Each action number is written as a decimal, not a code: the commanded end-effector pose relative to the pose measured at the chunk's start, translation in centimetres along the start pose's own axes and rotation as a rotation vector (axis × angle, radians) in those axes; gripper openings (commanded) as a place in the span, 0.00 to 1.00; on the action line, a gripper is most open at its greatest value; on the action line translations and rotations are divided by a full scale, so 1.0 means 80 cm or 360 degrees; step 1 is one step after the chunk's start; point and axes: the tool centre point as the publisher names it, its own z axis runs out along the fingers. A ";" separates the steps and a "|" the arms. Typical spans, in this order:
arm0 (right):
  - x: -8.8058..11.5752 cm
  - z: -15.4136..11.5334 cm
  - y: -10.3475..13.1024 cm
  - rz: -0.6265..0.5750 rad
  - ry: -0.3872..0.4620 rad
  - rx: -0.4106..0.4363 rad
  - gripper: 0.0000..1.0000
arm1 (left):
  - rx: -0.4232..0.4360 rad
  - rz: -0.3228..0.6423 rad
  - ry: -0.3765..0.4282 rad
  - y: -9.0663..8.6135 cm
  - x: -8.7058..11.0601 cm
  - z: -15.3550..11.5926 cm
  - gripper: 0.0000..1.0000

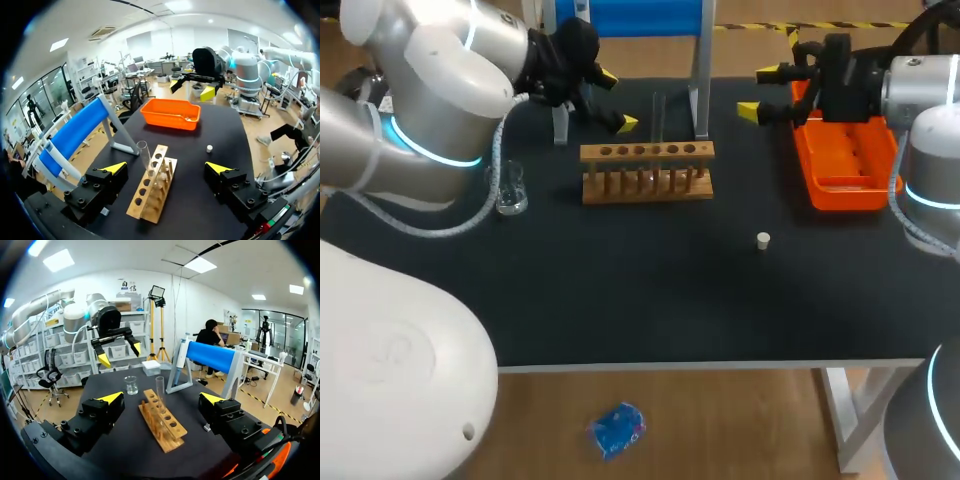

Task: Invert the test tube, pick up the pipette, mount the tip to pipette, aspirate from beaker and dispense into the tube, eject the tip, return the pipette, and cap with the stopper.

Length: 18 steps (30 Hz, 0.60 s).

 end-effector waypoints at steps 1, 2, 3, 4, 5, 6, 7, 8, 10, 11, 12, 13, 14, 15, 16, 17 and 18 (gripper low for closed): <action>0.000 -0.001 0.000 -0.0001 0.0004 0.0001 1.00 | -0.0017 -0.0001 0.0339 -0.002 -0.004 -0.006 1.00; 0.000 -0.001 0.000 -0.0001 0.0004 0.0001 1.00 | -0.0017 -0.0001 0.0339 -0.002 -0.004 -0.006 1.00; 0.000 -0.001 0.000 -0.0001 0.0004 0.0001 1.00 | -0.0029 -0.0009 0.0334 0.000 -0.006 -0.004 1.00; 0.000 -0.001 0.000 -0.0001 0.0004 0.0001 1.00 | -0.0032 -0.0030 0.0331 0.001 -0.009 -0.001 1.00; 0.001 -0.006 -0.005 0.0004 0.0003 0.0002 1.00 | -0.0003 -0.0057 0.0298 0.002 -0.014 0.001 1.00; 0.003 -0.010 -0.009 0.0005 0.0003 0.0003 1.00 | 0.0008 -0.0071 0.0281 0.002 -0.018 0.002 1.00; 0.005 -0.016 -0.015 0.0006 0.0000 0.0005 1.00 | -0.0002 -0.0078 0.0265 0.003 -0.024 0.005 1.00; 0.007 -0.020 -0.018 0.0007 -0.0002 0.0006 1.00 | 0.0007 -0.0079 0.0241 0.003 -0.029 0.007 1.00; 0.012 -0.032 -0.027 0.0009 -0.0004 0.0001 1.00 | 0.0008 -0.0077 0.0238 0.003 -0.039 0.013 1.00; 0.014 -0.035 -0.030 0.0003 -0.0009 -0.0001 1.00 | 0.0013 -0.0064 0.0223 0.002 -0.041 0.015 1.00; 0.017 -0.041 -0.034 -0.0006 -0.0016 0.0001 1.00 | 0.0019 -0.0063 0.0232 0.002 -0.045 0.018 1.00; 0.019 -0.045 -0.037 -0.0014 -0.0023 0.0003 1.00 | 0.0026 -0.0057 0.0234 0.003 -0.048 0.021 1.00; 0.021 -0.051 -0.040 -0.0021 -0.0032 0.0004 1.00 | 0.0023 -0.0044 0.0234 0.004 -0.051 0.023 1.00; 0.023 -0.054 -0.043 -0.0024 -0.0035 0.0004 1.00 | 0.0020 -0.0040 0.0238 0.005 -0.055 0.026 1.00; 0.025 -0.058 -0.045 -0.0028 -0.0037 0.0004 1.00 | 0.0015 -0.0039 0.0235 0.006 -0.057 0.028 1.00; 0.029 -0.063 -0.049 -0.0034 -0.0039 0.0007 1.00 | 0.0012 -0.0046 0.0228 0.007 -0.061 0.030 1.00; 0.030 -0.065 -0.052 -0.0035 -0.0038 0.0009 1.00 | 0.0008 -0.0054 0.0224 0.007 -0.062 0.030 1.00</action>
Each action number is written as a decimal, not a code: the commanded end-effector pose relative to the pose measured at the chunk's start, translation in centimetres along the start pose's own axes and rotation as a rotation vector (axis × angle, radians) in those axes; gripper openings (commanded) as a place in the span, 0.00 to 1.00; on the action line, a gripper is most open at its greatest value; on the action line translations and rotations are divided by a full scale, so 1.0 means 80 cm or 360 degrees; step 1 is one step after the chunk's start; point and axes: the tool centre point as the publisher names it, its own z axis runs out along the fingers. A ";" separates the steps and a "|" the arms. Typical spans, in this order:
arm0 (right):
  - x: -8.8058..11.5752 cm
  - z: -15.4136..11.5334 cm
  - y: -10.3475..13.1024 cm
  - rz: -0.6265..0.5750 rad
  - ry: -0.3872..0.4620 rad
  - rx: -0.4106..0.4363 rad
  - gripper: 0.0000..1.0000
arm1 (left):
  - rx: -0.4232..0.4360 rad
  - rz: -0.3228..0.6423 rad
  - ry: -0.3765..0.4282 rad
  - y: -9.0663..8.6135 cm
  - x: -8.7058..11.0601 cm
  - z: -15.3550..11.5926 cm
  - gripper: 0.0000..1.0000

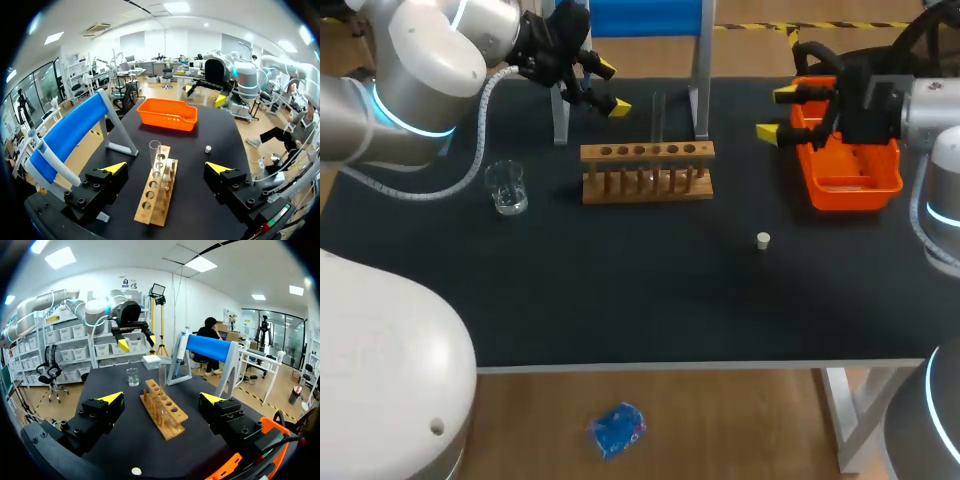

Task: Invert the test tube, pick up the pipette, mount the tip to pipette, aspirate from beaker and dispense into the tube, eject the tip, return the pipette, and cap with the stopper.

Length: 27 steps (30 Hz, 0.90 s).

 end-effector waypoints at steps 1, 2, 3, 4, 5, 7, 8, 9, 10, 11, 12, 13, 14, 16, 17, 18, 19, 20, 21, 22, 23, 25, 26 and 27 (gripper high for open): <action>0.020 -0.030 -0.013 -0.0008 -0.0019 -0.0009 1.00 | -0.0016 -0.0030 0.0029 0.001 -0.017 0.013 1.00; 0.023 -0.033 -0.016 -0.0010 -0.0019 -0.0007 1.00 | -0.0015 -0.0041 0.0028 0.001 -0.018 0.013 1.00; 0.025 -0.036 -0.019 -0.0011 -0.0017 -0.0005 1.00 | -0.0021 -0.0054 0.0019 0.001 -0.020 0.013 1.00; 0.029 -0.040 -0.023 -0.0010 -0.0012 -0.0002 1.00 | -0.0027 -0.0066 0.0009 0.001 -0.021 0.014 1.00; 0.031 -0.041 -0.026 -0.0010 -0.0011 0.0000 1.00 | -0.0026 -0.0068 0.0006 0.001 -0.022 0.014 1.00; 0.035 -0.046 -0.033 -0.0008 -0.0007 0.0007 1.00 | -0.0025 -0.0066 0.0003 0.001 -0.023 0.015 1.00; 0.037 -0.047 -0.035 -0.0005 -0.0007 0.0008 1.00 | -0.0025 -0.0064 0.0002 0.000 -0.023 0.015 1.00; 0.040 -0.050 -0.040 0.0006 -0.0009 0.0010 1.00 | -0.0024 -0.0059 0.0002 0.000 -0.023 0.015 1.00; 0.042 -0.052 -0.043 0.0013 -0.0010 0.0012 1.00 | -0.0025 -0.0056 0.0002 0.000 -0.023 0.016 1.00; 0.045 -0.055 -0.047 0.0019 -0.0014 0.0018 1.00 | -0.0026 -0.0054 0.0002 0.000 -0.024 0.016 1.00; 0.047 -0.057 -0.050 0.0024 -0.0015 0.0022 1.00 | -0.0028 -0.0053 0.0002 -0.001 -0.024 0.016 1.00; 0.050 -0.058 -0.053 0.0030 -0.0018 0.0027 1.00 | -0.0032 -0.0052 0.0002 -0.001 -0.024 0.016 1.00; 0.053 -0.061 -0.057 0.0036 -0.0022 0.0031 1.00 | -0.0041 -0.0047 0.0000 -0.001 -0.024 0.017 1.00; 0.059 -0.066 -0.064 0.0041 -0.0022 0.0032 1.00 | -0.0048 -0.0045 0.0002 0.000 -0.025 0.018 1.00; 0.063 -0.068 -0.067 0.0039 -0.0024 0.0038 1.00 | -0.0063 -0.0036 0.0002 0.000 -0.025 0.019 1.00; 0.065 -0.070 -0.070 0.0025 -0.0026 0.0055 1.00 | -0.0071 -0.0033 0.0002 0.000 -0.025 0.020 1.00; 0.065 -0.070 -0.070 0.0025 -0.0026 0.0055 1.00 | -0.0078 -0.0033 0.0002 0.001 -0.026 0.022 1.00; 0.065 -0.070 -0.070 0.0025 -0.0026 0.0055 1.00 | -0.0085 -0.0038 0.0003 0.002 -0.026 0.023 1.00; 0.065 -0.070 -0.070 0.0025 -0.0026 0.0055 1.00 | -0.0094 -0.0042 0.0011 0.003 -0.027 0.025 1.00; 0.065 -0.070 -0.070 0.0025 -0.0026 0.0055 1.00 | -0.0097 -0.0043 0.0014 0.004 -0.027 0.027 1.00; 0.065 -0.070 -0.070 0.0025 -0.0026 0.0055 1.00 | -0.0097 -0.0043 0.0014 0.004 -0.027 0.027 1.00; 0.065 -0.070 -0.070 0.0025 -0.0026 0.0055 1.00 | -0.0097 -0.0043 0.0014 0.004 -0.027 0.027 1.00; 0.065 -0.070 -0.070 0.0025 -0.0026 0.0055 1.00 | -0.0097 -0.0043 0.0014 0.004 -0.027 0.027 1.00; 0.065 -0.070 -0.070 0.0025 -0.0026 0.0055 1.00 | -0.0097 -0.0043 0.0014 0.004 -0.027 0.027 1.00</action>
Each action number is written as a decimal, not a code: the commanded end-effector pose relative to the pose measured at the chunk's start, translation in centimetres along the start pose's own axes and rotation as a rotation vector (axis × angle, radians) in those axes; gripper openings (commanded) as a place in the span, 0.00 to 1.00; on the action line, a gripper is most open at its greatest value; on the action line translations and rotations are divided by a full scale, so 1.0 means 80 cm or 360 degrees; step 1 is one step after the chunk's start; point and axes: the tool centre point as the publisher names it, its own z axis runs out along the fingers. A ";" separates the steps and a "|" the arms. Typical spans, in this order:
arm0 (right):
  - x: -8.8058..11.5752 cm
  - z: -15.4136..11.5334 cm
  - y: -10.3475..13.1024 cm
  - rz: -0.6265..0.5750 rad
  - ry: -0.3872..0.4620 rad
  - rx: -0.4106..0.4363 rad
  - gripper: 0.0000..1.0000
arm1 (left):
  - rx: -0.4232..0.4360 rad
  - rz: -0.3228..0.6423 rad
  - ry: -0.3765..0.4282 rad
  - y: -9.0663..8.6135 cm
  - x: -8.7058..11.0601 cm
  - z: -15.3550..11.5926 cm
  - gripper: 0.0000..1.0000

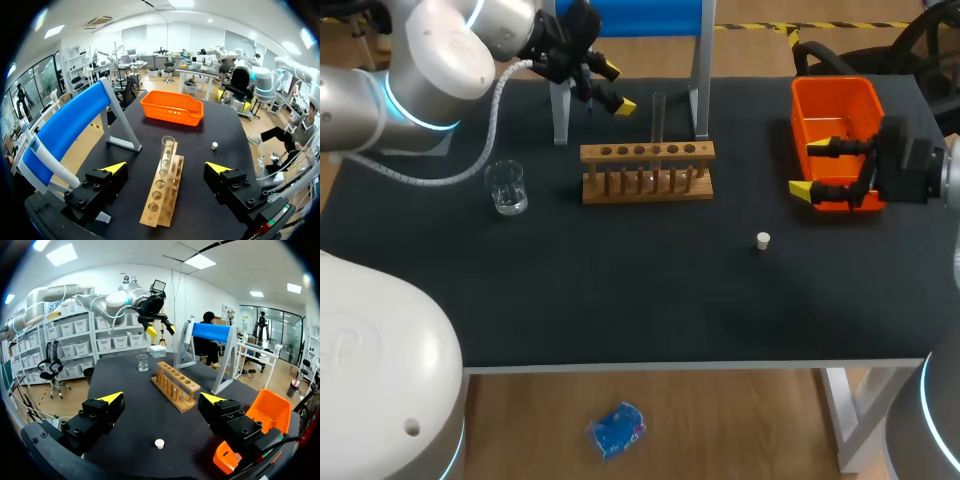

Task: Invert the test tube, pick up the pipette, mount the tip to pipette, aspirate from beaker and dispense into the tube, eject the tip, return the pipette, and cap with the stopper.

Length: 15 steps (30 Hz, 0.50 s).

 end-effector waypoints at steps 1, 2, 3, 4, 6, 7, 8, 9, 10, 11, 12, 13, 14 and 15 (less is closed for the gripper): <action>0.001 -0.002 0.000 -0.0001 -0.0002 0.0001 1.00 | -0.0009 -0.0001 0.0008 -0.002 -0.003 0.002 1.00; 0.001 -0.002 0.000 -0.0001 -0.0002 0.0001 1.00 | -0.0009 -0.0001 0.0008 -0.002 -0.003 0.002 1.00; 0.001 -0.002 0.000 -0.0001 -0.0002 0.0001 1.00 | -0.0009 -0.0001 0.0008 -0.002 -0.003 0.002 1.00; 0.001 -0.002 0.000 -0.0001 -0.0002 0.0001 1.00 | -0.0009 -0.0001 0.0008 -0.002 -0.003 0.002 1.00; 0.001 -0.002 0.000 -0.0001 -0.0002 0.0001 1.00 | -0.0009 -0.0001 0.0008 -0.002 -0.003 0.002 1.00; 0.001 -0.002 0.000 -0.0001 -0.0002 0.0001 1.00 | -0.0009 -0.0001 0.0008 -0.002 -0.003 0.002 1.00; 0.001 -0.002 0.000 -0.0001 -0.0002 0.0001 1.00 | -0.0009 -0.0001 0.0008 -0.002 -0.003 0.002 1.00; 0.001 -0.002 0.000 -0.0001 -0.0002 0.0001 1.00 | -0.0009 -0.0001 0.0008 -0.002 -0.003 0.002 1.00; 0.001 0.002 0.001 0.0003 -0.0010 0.0020 1.00 | -0.0009 -0.0001 0.0008 -0.002 -0.003 0.002 1.00; 0.001 0.009 0.000 0.0033 -0.0049 0.0056 1.00 | -0.0009 -0.0001 0.0008 -0.002 -0.003 0.002 1.00; 0.001 0.012 -0.002 0.0047 -0.0064 0.0077 1.00 | -0.0009 -0.0001 0.0008 -0.002 -0.003 0.002 1.00; 0.001 0.016 -0.006 0.0076 -0.0102 0.0123 1.00 | -0.0009 -0.0001 0.0008 -0.002 -0.003 0.002 1.00; 0.002 0.021 -0.014 0.0089 -0.0155 0.0196 1.00 | -0.0009 -0.0001 0.0008 -0.002 -0.003 0.002 1.00; 0.005 0.022 -0.018 0.0093 -0.0147 0.0201 1.00 | -0.0009 -0.0001 0.0008 -0.002 -0.003 0.002 1.00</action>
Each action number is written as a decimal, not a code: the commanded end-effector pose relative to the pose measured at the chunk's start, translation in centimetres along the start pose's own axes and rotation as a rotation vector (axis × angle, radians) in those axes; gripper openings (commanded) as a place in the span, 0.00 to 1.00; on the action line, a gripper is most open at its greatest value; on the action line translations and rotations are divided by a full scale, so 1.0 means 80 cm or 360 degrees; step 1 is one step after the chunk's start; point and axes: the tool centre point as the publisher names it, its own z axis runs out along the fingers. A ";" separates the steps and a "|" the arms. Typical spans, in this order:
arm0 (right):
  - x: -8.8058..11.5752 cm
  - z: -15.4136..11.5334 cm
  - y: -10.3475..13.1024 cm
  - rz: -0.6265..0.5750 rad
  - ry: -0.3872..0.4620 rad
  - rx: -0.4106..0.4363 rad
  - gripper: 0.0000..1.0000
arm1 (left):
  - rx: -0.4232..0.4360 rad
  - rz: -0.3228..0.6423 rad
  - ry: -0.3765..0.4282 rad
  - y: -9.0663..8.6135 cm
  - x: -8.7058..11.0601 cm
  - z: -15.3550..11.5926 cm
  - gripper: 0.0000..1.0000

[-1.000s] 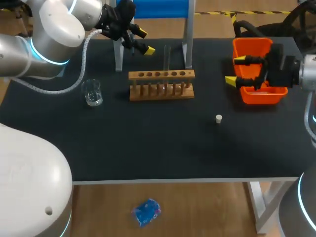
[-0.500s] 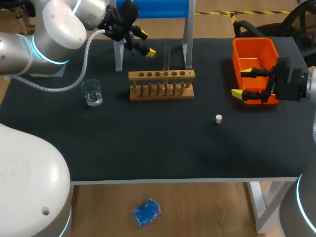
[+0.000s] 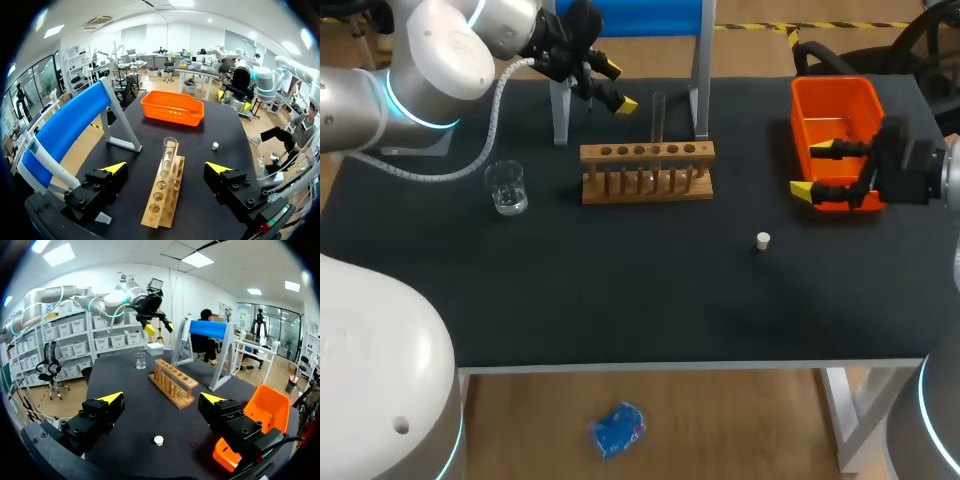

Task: Invert the test tube, pick up the pipette, mount the tip to pipette, aspirate from beaker and dispense into the tube, eject the tip, return the pipette, and cap with the stopper.

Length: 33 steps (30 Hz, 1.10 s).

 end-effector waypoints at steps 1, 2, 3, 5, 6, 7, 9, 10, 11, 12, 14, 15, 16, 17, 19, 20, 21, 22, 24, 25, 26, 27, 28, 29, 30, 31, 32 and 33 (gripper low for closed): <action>0.013 0.025 -0.013 0.0064 -0.0122 0.0172 1.00 | -0.0009 -0.0002 0.0005 -0.001 -0.001 -0.001 1.00; 0.013 0.027 -0.019 0.0066 -0.0139 0.0196 1.00 | -0.0009 -0.0002 0.0005 -0.001 -0.001 -0.001 1.00; 0.015 0.028 -0.024 0.0082 -0.0135 0.0202 1.00 | -0.0009 -0.0002 0.0005 -0.001 -0.001 -0.001 1.00; 0.016 0.032 -0.036 0.0115 -0.0154 0.0248 1.00 | -0.0009 -0.0002 0.0005 -0.001 -0.001 -0.001 1.00; 0.017 0.035 -0.042 0.0119 -0.0154 0.0266 1.00 | -0.0009 -0.0002 0.0005 -0.001 -0.001 -0.001 1.00; 0.018 0.037 -0.047 0.0120 -0.0163 0.0288 1.00 | -0.0009 -0.0002 0.0005 -0.001 -0.001 -0.001 1.00; 0.021 0.042 -0.058 0.0117 -0.0170 0.0334 1.00 | -0.0009 -0.0002 0.0005 -0.001 -0.001 -0.001 1.00; 0.021 0.044 -0.062 0.0105 -0.0185 0.0363 1.00 | -0.0009 -0.0002 0.0005 -0.001 -0.001 -0.001 1.00; 0.021 0.047 -0.069 0.0089 -0.0191 0.0395 1.00 | -0.0009 -0.0002 0.0005 -0.001 -0.001 -0.001 1.00; 0.021 0.049 -0.073 0.0086 -0.0192 0.0407 1.00 | -0.0009 -0.0002 0.0005 -0.001 -0.001 -0.001 1.00; 0.018 0.054 -0.083 0.0079 -0.0201 0.0445 1.00 | -0.0009 -0.0002 0.0005 -0.001 -0.001 -0.001 1.00; 0.017 0.055 -0.087 0.0078 -0.0199 0.0452 1.00 | -0.0009 -0.0002 0.0005 -0.001 -0.001 -0.001 1.00; 0.015 0.057 -0.091 0.0082 -0.0200 0.0455 1.00 | -0.0009 -0.0002 0.0005 -0.001 -0.001 -0.001 1.00; 0.014 0.059 -0.094 0.0085 -0.0198 0.0460 1.00 | -0.0009 -0.0002 0.0005 -0.001 -0.001 -0.001 1.00; 0.010 0.063 -0.101 0.0087 -0.0198 0.0469 1.00 | -0.0009 -0.0002 0.0005 -0.001 -0.001 -0.001 1.00; 0.008 0.064 -0.104 0.0089 -0.0196 0.0472 1.00 | -0.0009 -0.0002 0.0005 -0.001 -0.001 -0.001 1.00; 0.006 0.067 -0.109 0.0088 -0.0198 0.0487 1.00 | -0.0009 -0.0002 0.0005 -0.001 -0.001 -0.001 1.00; 0.005 0.069 -0.111 0.0087 -0.0198 0.0489 1.00 | -0.0009 -0.0002 0.0005 -0.001 -0.001 -0.001 1.00; 0.002 0.073 -0.117 0.0097 -0.0182 0.0494 1.00 | -0.0009 -0.0002 0.0005 -0.001 -0.001 -0.001 1.00; 0.001 0.074 -0.119 0.0097 -0.0177 0.0497 1.00 | -0.0009 -0.0002 0.0005 -0.001 -0.001 -0.001 1.00; -0.001 0.077 -0.123 0.0098 -0.0180 0.0509 1.00 | -0.0009 -0.0002 0.0005 -0.001 -0.001 -0.001 1.00; -0.002 0.078 -0.124 0.0108 -0.0175 0.0507 1.00 | -0.0009 -0.0002 0.0005 -0.001 -0.001 -0.001 1.00; -0.004 0.080 -0.127 0.0114 -0.0178 0.0514 1.00 | -0.0009 -0.0002 0.0005 -0.001 -0.001 -0.001 1.00; -0.005 0.082 -0.129 0.0121 -0.0181 0.0517 1.00 | -0.0009 -0.0002 0.0005 -0.001 -0.001 -0.001 1.00; -0.005 0.083 -0.130 0.0131 -0.0182 0.0514 0.98 | -0.0009 -0.0002 0.0005 -0.001 -0.001 -0.001 1.00; -0.005 0.086 -0.133 0.0150 -0.0195 0.0520 0.93 | -0.0009 -0.0002 0.0005 -0.001 -0.001 -0.001 1.00; -0.005 0.087 -0.135 0.0172 -0.0198 0.0519 0.95 | -0.0009 -0.0002 0.0005 -0.001 -0.001 -0.001 1.00; -0.006 0.089 -0.139 0.0194 -0.0199 0.0519 0.96 | -0.0009 -0.0002 0.0005 -0.001 -0.001 -0.001 1.00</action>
